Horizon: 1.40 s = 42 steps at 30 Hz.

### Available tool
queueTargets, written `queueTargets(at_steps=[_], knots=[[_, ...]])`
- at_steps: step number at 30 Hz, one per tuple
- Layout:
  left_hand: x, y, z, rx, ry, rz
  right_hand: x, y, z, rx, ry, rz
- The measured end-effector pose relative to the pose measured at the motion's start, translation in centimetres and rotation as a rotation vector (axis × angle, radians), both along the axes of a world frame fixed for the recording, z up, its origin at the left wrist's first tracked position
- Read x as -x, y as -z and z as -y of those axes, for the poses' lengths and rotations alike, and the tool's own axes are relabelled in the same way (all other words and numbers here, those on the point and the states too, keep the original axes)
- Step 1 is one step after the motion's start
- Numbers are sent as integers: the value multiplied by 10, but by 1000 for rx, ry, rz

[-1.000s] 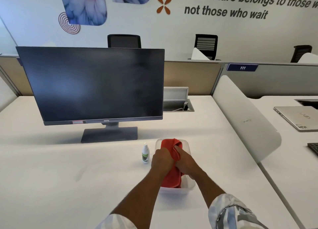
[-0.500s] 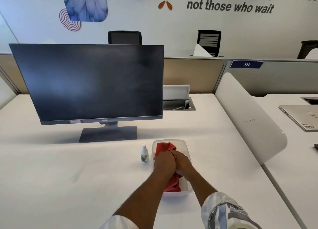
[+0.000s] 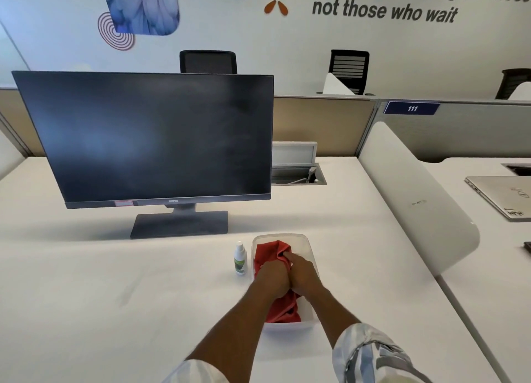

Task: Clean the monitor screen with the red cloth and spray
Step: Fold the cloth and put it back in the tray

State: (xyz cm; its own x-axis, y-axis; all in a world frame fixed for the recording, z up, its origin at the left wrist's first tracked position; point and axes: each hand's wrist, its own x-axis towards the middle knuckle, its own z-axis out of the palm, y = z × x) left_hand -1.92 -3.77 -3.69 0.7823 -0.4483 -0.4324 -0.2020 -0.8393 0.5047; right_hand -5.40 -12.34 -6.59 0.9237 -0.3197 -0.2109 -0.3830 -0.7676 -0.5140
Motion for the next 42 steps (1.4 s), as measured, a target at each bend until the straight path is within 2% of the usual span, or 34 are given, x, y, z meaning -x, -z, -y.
queueTargets(at_steps=[4,7,9,11,13,17,21,28,32,42], knots=[[-6,-18,-8,55,22,51,-8,-20,1,-11,24,-13],[-8,-32,-16,132,-15,176,-14,-50,-7,-53,129,121],[-11,-40,-24,109,-84,330,-22,-69,-12,-112,201,176],[-11,-49,-34,218,-202,432,-30,-82,-20,-168,190,220],[-15,-52,-45,330,-326,457,-36,-91,-32,-201,124,224],[-27,-46,-72,374,-434,359,-44,-94,-60,-248,37,158],[-36,-35,-91,355,-375,258,-48,-86,-80,-191,-25,135],[-43,-20,-101,320,-271,253,-55,-83,-94,-78,-44,75],[-53,-21,-98,377,-259,279,-64,-97,-90,-40,-27,48],[-68,-65,-59,550,-189,441,-65,-136,-48,-50,156,378]])
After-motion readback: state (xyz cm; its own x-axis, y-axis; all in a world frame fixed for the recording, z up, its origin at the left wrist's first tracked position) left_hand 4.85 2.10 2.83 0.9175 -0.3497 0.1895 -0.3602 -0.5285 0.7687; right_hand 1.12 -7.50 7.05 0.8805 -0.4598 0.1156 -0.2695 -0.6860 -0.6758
